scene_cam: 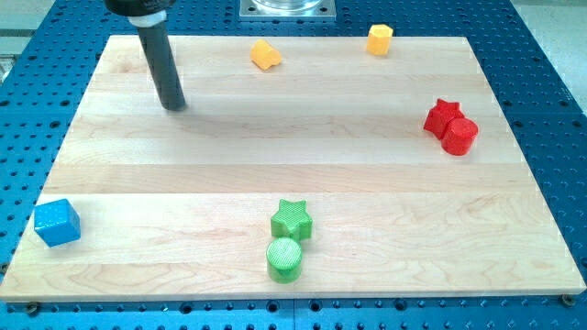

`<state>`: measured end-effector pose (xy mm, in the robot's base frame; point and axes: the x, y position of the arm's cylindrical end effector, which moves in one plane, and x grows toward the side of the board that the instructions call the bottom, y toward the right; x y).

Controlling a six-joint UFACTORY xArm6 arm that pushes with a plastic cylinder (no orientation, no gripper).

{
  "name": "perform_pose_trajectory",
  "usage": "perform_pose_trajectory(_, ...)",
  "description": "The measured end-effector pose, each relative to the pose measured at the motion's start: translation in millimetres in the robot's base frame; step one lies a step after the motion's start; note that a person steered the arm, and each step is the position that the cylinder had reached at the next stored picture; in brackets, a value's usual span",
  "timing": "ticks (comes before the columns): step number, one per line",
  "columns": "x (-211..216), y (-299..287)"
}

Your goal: Place the hexagon above the green star

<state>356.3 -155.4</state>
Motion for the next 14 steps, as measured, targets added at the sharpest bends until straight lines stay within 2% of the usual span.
perform_pose_trajectory(1, 15, 48)
perform_pose_trajectory(3, 1, 222)
perform_pose_trajectory(5, -81, 343)
perform_pose_trajectory(7, -130, 427)
perform_pose_trajectory(9, -165, 420)
perform_pose_trajectory(11, -162, 311)
perform_pose_trajectory(12, -99, 263)
perform_pose_trajectory(13, 18, 233)
perform_pose_trajectory(14, 29, 305)
